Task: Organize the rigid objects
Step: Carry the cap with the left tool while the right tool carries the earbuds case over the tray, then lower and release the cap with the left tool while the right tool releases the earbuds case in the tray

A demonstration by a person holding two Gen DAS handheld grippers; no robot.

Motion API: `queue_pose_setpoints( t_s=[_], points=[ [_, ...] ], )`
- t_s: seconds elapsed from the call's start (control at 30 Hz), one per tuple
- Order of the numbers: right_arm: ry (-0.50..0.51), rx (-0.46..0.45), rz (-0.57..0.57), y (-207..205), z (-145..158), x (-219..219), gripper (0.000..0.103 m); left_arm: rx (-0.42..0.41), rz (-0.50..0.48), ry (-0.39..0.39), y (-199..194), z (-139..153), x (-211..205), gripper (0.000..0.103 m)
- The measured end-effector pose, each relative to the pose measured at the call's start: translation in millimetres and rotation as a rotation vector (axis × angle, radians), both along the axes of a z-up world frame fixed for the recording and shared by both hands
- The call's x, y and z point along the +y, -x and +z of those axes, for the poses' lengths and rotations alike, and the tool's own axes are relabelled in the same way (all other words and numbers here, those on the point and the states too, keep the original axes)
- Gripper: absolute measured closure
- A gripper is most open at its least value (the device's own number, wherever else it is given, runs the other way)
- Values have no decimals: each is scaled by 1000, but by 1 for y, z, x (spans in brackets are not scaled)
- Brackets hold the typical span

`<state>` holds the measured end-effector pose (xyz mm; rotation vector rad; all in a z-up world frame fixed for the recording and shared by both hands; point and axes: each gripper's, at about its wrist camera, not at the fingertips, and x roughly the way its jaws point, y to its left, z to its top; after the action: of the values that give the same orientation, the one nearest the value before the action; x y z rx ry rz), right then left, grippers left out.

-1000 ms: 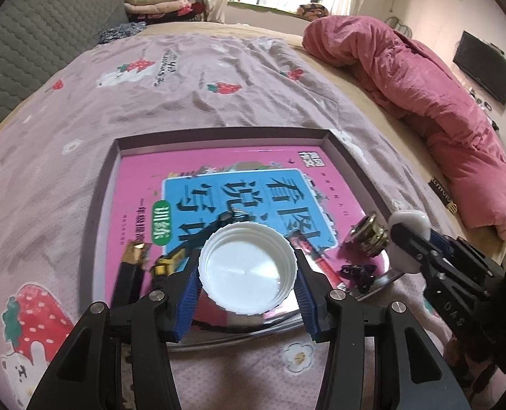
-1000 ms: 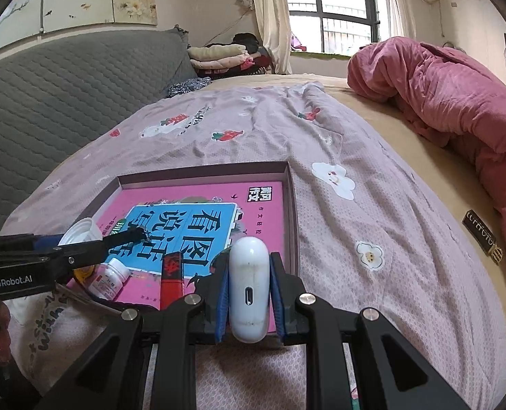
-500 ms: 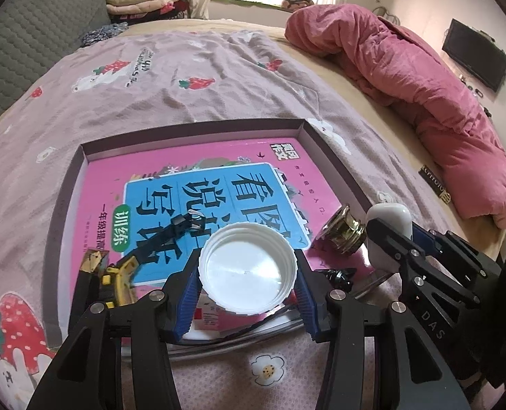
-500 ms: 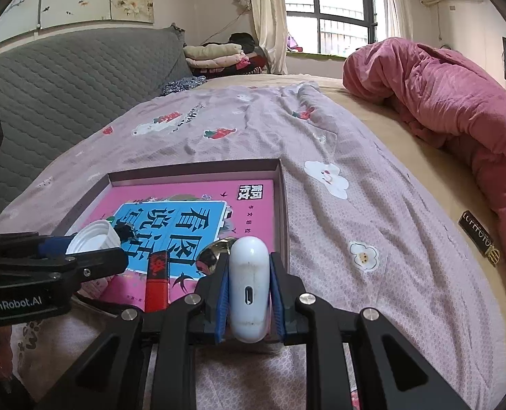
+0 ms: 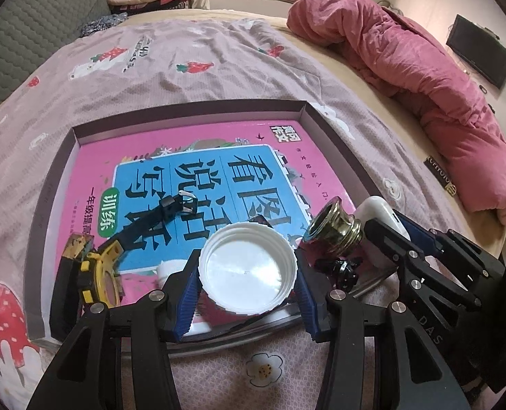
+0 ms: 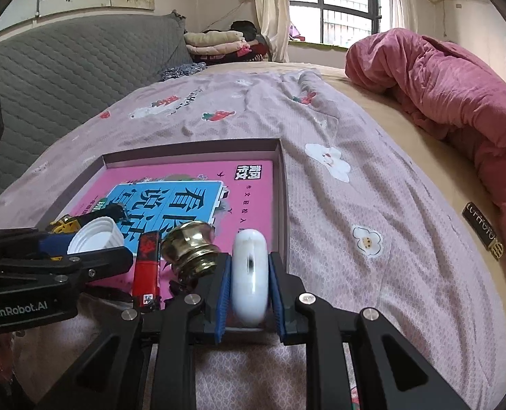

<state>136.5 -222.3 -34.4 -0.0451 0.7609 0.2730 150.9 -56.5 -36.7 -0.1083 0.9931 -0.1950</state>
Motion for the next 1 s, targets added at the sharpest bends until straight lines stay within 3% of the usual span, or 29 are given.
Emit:
queue_pose_setpoints(
  t_s=[1.0],
  points=[
    [19,-26,-20,18,7,-2,81,34,-1,3,-4,-10,-2,52]
  ],
)
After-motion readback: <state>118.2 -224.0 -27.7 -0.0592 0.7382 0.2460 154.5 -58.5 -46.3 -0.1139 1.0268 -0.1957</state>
